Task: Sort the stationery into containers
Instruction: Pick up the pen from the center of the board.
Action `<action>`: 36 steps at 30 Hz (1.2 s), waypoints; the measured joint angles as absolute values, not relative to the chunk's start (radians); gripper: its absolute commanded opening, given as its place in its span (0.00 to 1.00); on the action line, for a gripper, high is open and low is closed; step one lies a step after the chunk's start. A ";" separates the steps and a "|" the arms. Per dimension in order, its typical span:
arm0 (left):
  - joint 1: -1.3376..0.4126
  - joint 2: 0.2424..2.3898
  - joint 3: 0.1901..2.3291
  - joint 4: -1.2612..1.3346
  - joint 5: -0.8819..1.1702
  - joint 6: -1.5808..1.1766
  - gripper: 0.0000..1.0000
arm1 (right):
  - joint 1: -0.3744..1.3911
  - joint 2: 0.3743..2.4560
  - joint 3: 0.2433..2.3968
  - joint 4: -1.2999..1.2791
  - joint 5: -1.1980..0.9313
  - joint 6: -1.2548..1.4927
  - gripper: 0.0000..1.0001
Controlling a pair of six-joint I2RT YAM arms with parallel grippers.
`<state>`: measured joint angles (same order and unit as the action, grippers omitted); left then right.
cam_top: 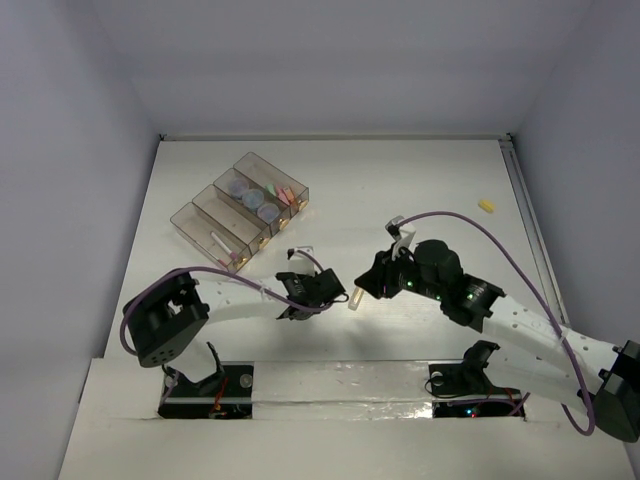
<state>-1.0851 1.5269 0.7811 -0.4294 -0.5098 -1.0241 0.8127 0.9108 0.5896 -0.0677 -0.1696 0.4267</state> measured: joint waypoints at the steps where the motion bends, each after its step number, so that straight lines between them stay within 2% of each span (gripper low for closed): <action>1: -1.085 1.519 0.772 -0.427 -0.511 -1.024 0.46 | 0.813 0.911 0.590 -0.067 -0.170 0.427 0.41; 3: -1.085 1.505 0.758 -0.425 -0.514 -1.024 0.48 | 0.813 0.912 0.590 -0.067 -0.170 0.427 0.41; 5: -1.085 1.502 0.752 -0.420 -0.518 -1.022 0.56 | 0.813 0.915 0.590 -0.066 -0.170 0.427 0.41; 9: -1.085 1.502 0.748 -0.402 -0.527 -1.015 0.54 | 0.813 0.928 0.590 -0.065 -0.170 0.427 0.41; 13: -1.085 1.502 0.742 -0.375 -0.534 -0.995 0.38 | 0.813 0.930 0.589 -0.064 -0.169 0.431 0.41; 18: -1.073 1.502 0.731 -0.323 -0.540 -0.967 0.23 | 0.813 0.930 0.589 -0.065 -0.163 0.434 0.41; 20: -1.067 1.502 0.727 -0.298 -0.542 -0.958 0.04 | 0.813 0.929 0.589 -0.070 -0.152 0.432 0.41; 21: -1.065 1.502 0.726 -0.288 -0.540 -0.952 0.00 | 0.813 0.929 0.589 -0.073 -0.143 0.430 0.42; 24: -1.065 1.494 0.714 -0.265 -0.543 -0.945 0.00 | 0.813 0.928 0.589 -0.075 -0.127 0.430 0.44; 25: -1.065 1.486 0.707 -0.261 -0.543 -0.945 0.00 | 0.813 0.929 0.589 -0.074 -0.126 0.430 0.46; 28: -1.065 1.439 0.672 -0.266 -0.537 -0.945 0.00 | 0.813 0.961 0.590 -0.062 -0.124 0.437 0.64; 29: -1.065 1.411 0.654 -0.270 -0.535 -0.945 0.00 | 0.813 1.005 0.592 -0.055 -0.124 0.442 0.79; 32: -1.065 1.306 0.612 -0.288 -0.534 -0.941 0.00 | 0.813 1.081 0.598 -0.053 -0.120 0.457 0.85; 34: -1.065 1.229 0.601 -0.305 -0.535 -0.933 0.00 | 0.813 1.148 0.614 -0.051 -0.115 0.472 0.85; 36: -1.065 1.159 0.601 -0.312 -0.539 -0.917 0.00 | 0.813 1.225 0.644 -0.039 -0.109 0.493 0.80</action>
